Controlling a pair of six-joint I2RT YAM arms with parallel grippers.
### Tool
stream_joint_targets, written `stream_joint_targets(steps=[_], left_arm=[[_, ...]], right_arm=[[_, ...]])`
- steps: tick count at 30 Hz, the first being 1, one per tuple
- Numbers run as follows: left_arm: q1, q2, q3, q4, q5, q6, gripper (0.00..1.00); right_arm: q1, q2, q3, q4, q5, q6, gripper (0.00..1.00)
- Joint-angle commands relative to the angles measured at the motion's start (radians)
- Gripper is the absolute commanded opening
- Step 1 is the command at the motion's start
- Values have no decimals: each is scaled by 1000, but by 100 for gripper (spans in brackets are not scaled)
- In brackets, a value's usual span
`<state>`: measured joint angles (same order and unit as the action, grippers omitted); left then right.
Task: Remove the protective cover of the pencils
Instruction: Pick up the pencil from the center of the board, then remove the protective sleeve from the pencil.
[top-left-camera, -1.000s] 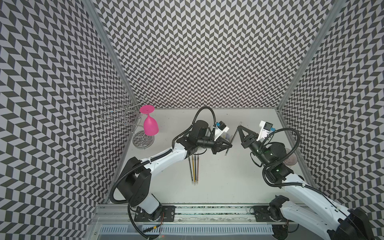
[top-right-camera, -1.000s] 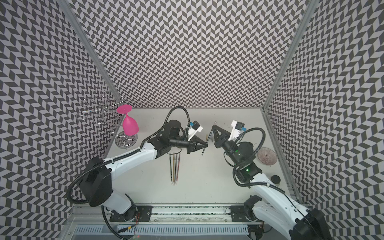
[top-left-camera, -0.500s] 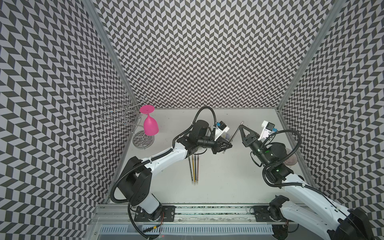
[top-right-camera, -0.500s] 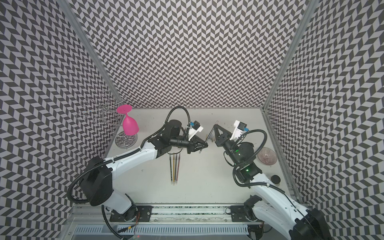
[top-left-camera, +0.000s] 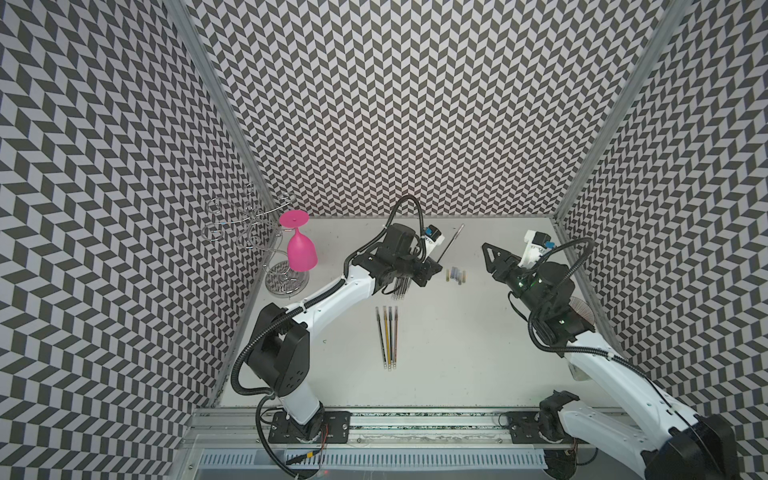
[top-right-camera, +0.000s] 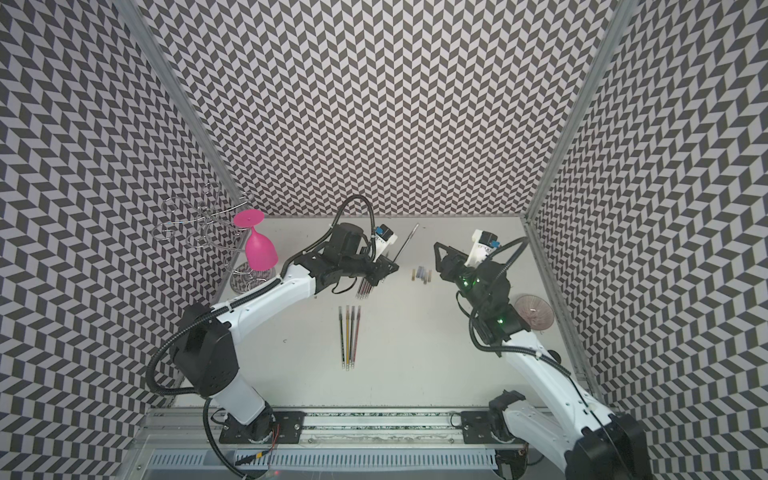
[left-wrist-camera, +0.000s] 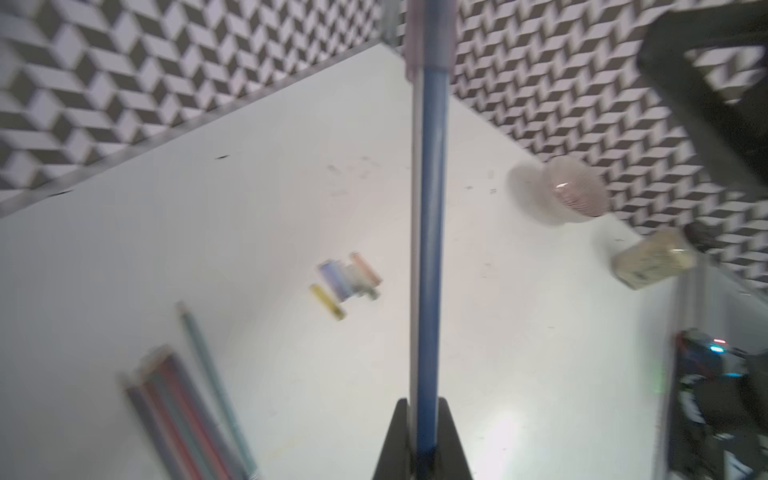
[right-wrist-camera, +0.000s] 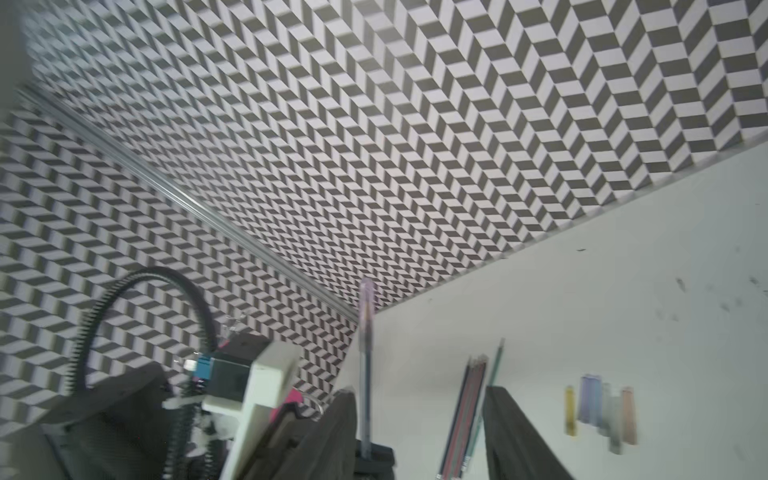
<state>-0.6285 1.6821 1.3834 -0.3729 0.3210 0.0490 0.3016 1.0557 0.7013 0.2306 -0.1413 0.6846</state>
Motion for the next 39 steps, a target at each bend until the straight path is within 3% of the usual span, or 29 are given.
stream_joint_targets(steps=[1,4,7,14,23,24,31,39], left_arm=[[-3,59,46,-243,-231,135,0],[-23,139,92,-332,-159,169,0],[-72,180,101,-369,-109,205,0],[-161,229,96,-395,-150,209,0],[-167,216,96,-379,-156,193,0],[-166,214,95,-377,-156,192,0],[-168,205,97,-374,-148,188,0],[-169,197,96,-368,-147,181,0]], right_arm=[[-98,109,-31,-104,-359,-86,52],[-145,212,-85,19,-661,-101,50],[-146,268,-148,149,-776,-53,53],[-152,278,-176,165,-751,-60,65],[-163,281,-171,159,-731,-38,77],[-163,283,-171,159,-731,-37,75],[-167,317,-180,244,-750,45,30],[-169,389,-148,206,-737,73,32]])
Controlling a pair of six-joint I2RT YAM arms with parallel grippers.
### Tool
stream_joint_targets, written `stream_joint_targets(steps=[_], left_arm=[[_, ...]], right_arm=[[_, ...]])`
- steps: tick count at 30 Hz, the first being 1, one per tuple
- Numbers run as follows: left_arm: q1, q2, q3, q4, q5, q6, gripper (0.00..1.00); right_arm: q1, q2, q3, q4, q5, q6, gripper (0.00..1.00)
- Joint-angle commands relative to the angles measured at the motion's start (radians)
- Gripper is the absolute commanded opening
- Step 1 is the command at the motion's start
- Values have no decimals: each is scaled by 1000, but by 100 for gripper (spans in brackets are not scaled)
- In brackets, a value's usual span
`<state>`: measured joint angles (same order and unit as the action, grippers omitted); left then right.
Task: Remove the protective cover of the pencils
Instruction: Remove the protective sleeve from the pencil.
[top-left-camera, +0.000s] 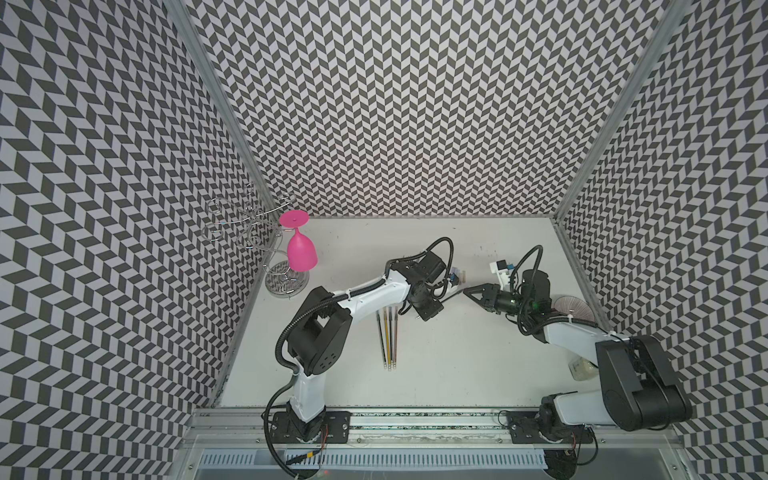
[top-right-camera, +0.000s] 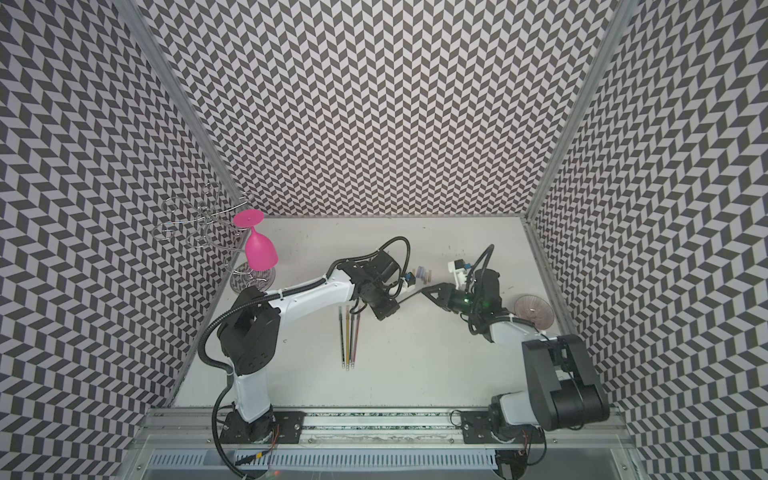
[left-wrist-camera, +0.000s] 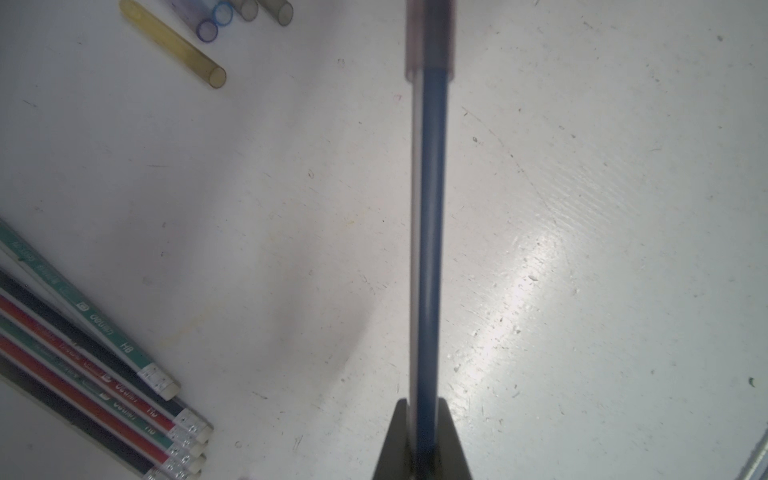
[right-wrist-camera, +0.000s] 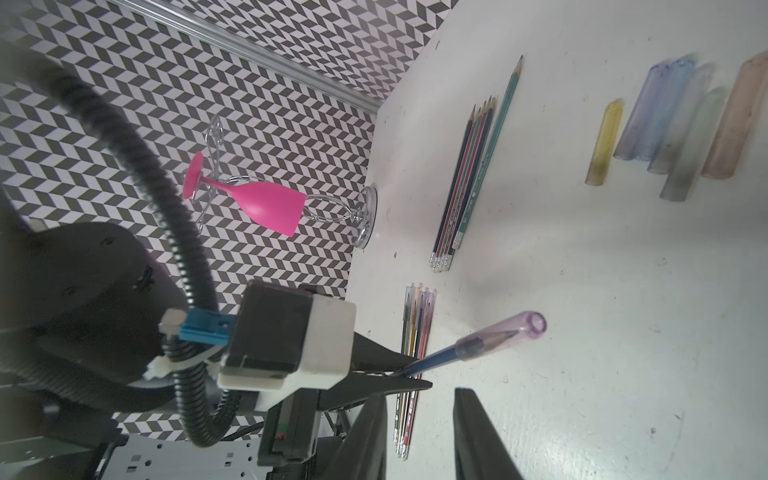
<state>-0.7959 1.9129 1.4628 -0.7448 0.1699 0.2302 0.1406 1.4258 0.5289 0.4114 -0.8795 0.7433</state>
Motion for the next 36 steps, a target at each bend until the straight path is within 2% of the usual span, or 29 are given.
stream_joint_targets(steps=[1,18,26,36], left_arm=[[-1,-34,17,4,4,0,0],[-2,-34,23,5,29,-2,0],[-3,-32,23,5,28,-2,0],[-2,-34,25,4,31,-3,0]], right_arm=[[-6,26,26,23,5,14,32],[-6,155,39,199,-18,144,32],[-4,198,22,312,-45,231,23],[7,238,12,387,-48,273,22]])
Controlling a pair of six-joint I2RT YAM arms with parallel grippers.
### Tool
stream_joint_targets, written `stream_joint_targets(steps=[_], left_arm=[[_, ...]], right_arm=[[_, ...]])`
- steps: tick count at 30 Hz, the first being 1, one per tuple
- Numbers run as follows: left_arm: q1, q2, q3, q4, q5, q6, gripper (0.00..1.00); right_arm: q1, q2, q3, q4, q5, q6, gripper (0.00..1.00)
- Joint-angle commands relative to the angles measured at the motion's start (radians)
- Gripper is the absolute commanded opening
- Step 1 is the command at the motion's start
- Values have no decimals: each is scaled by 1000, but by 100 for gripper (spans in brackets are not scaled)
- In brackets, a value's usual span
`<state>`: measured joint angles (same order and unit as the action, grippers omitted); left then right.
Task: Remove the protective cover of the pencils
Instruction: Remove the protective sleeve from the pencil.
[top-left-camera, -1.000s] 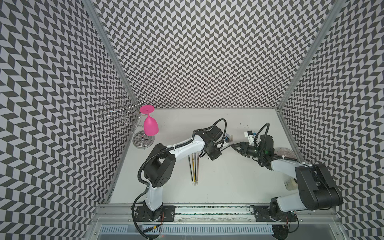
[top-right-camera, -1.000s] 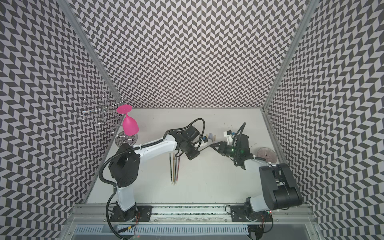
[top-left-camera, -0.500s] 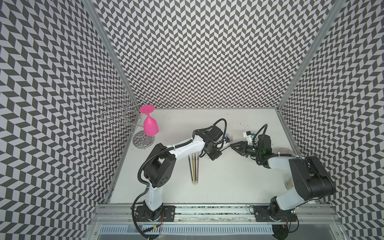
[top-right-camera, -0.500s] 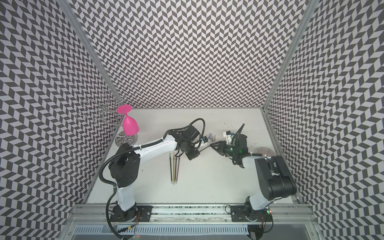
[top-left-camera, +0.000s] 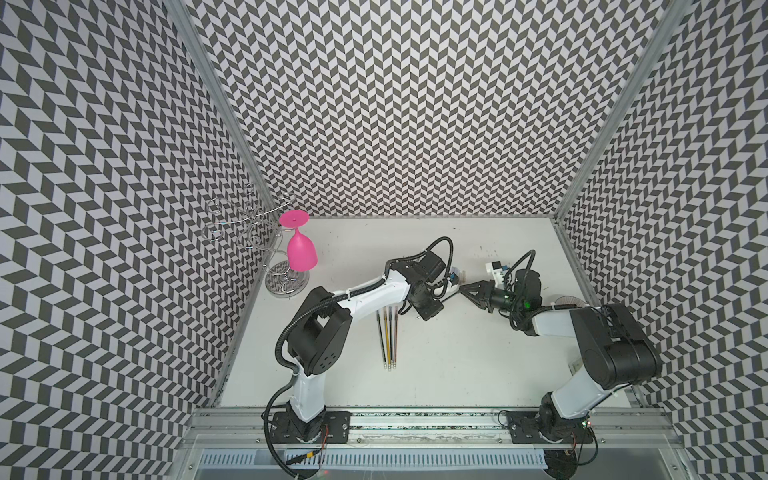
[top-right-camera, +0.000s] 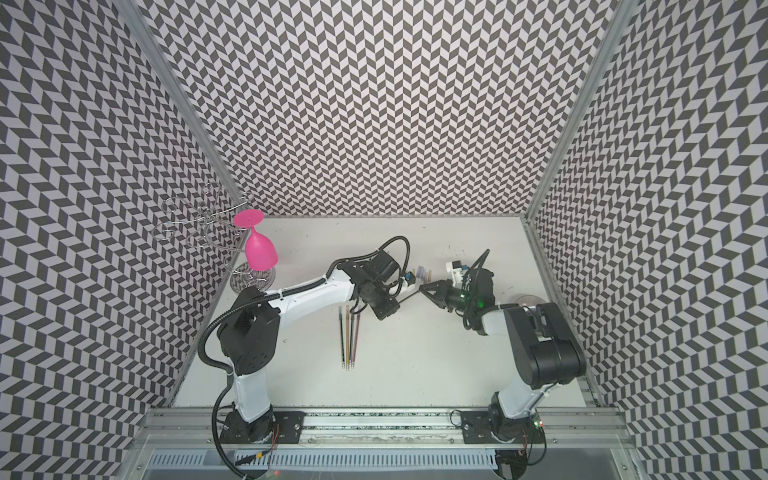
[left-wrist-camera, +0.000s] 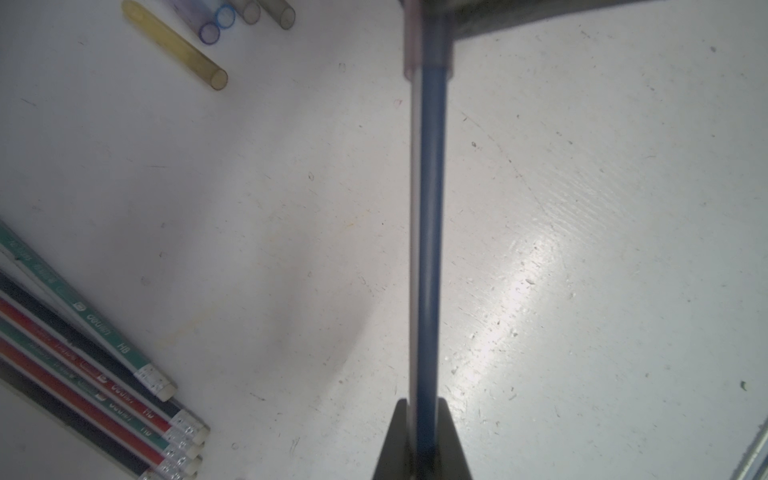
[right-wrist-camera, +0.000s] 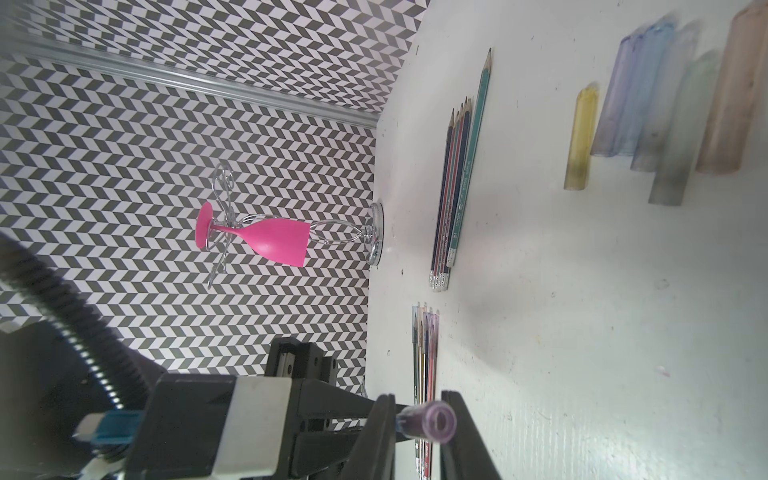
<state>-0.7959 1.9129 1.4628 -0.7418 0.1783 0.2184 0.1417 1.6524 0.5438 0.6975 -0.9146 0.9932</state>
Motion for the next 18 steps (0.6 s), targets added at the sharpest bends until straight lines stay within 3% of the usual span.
stream_joint_targets(steps=[1,7,13,18], left_arm=[[-2,-35,25,1,23,9,0],[-2,-40,24,4,25,7,0],[-3,-41,25,2,24,7,0],[-3,-44,22,4,25,7,0]], right_arm=[[5,12,-3,100,-11,23,22],[5,25,2,98,-1,20,21],[5,31,0,104,2,22,11],[-6,34,9,96,5,18,10]])
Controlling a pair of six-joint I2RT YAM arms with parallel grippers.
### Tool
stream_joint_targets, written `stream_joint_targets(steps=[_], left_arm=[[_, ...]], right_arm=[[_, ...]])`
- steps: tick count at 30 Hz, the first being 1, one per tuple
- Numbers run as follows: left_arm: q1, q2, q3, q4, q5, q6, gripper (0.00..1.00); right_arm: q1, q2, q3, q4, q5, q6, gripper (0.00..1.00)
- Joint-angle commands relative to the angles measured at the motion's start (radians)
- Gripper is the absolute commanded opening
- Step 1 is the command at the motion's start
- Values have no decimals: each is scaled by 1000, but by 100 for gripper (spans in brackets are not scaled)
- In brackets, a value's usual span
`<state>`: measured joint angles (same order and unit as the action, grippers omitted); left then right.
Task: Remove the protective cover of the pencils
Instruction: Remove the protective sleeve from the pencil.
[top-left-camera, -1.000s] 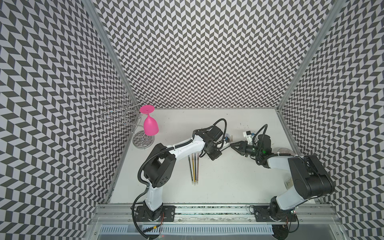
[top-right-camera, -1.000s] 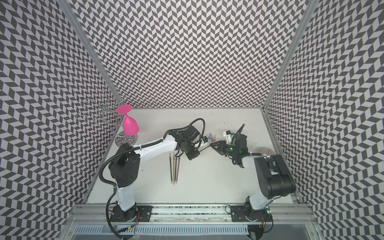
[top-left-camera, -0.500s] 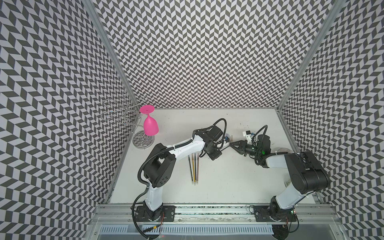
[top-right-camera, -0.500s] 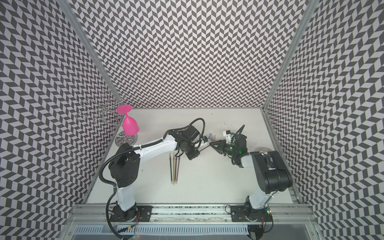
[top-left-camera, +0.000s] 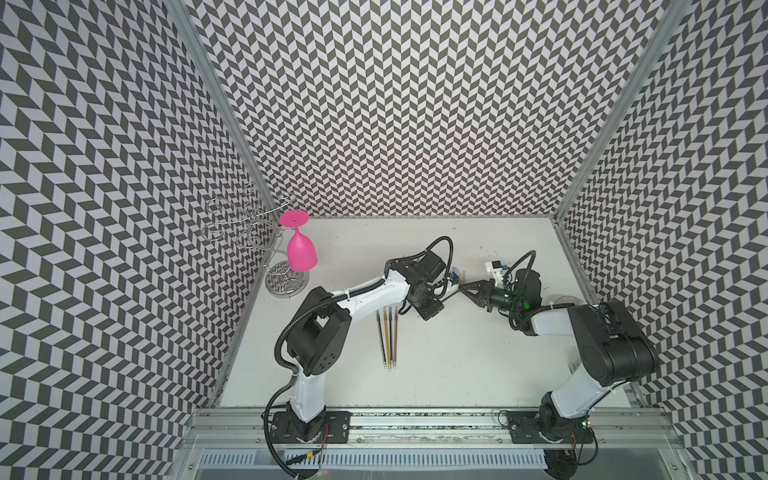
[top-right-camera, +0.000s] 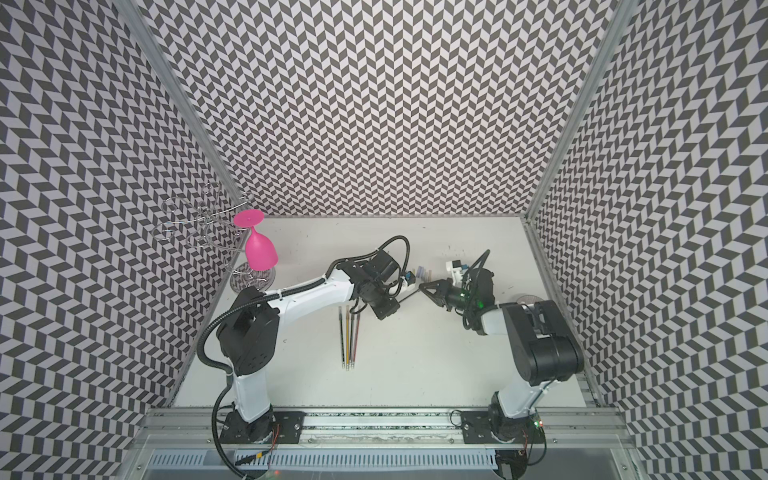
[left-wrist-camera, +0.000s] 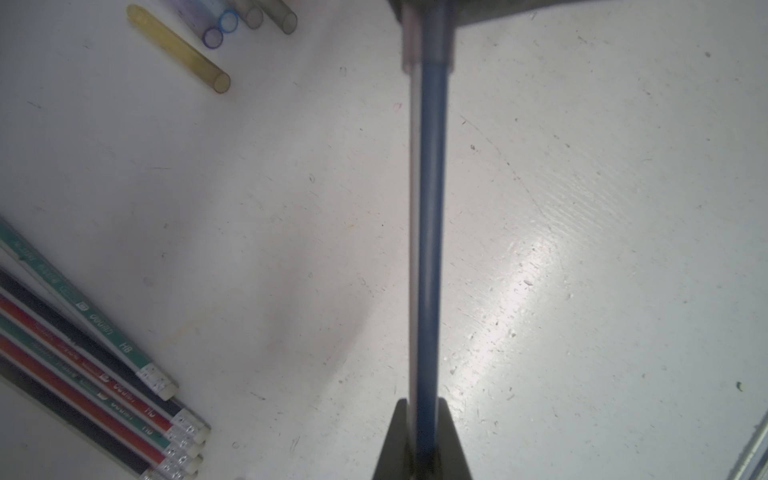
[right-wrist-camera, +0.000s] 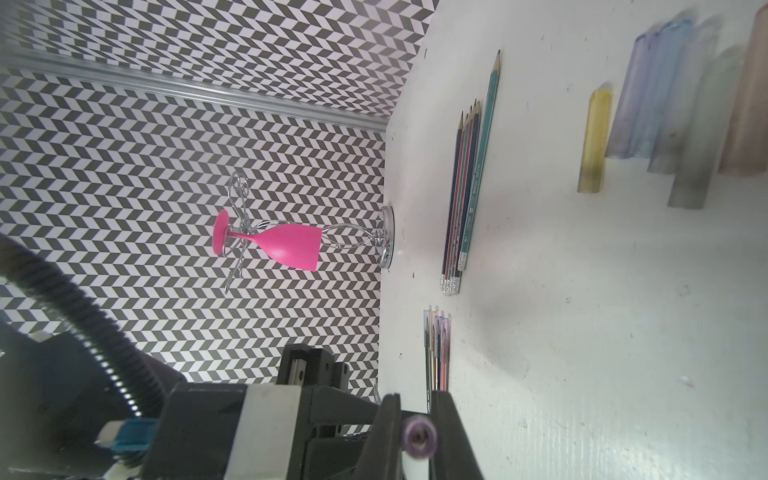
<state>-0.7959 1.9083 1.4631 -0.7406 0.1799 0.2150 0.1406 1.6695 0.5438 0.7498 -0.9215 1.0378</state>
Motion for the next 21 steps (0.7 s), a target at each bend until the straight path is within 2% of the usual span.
stream_joint_targets(steps=[1,13,21], left_arm=[[-2,-39,22,3,24,10,0],[-1,-39,20,3,24,11,0],[1,-35,19,3,23,12,0]], right_arm=[[-10,19,11,43,11,-27,10],[-123,42,48,1,-7,-60,9],[-143,44,58,-13,-11,-71,9]])
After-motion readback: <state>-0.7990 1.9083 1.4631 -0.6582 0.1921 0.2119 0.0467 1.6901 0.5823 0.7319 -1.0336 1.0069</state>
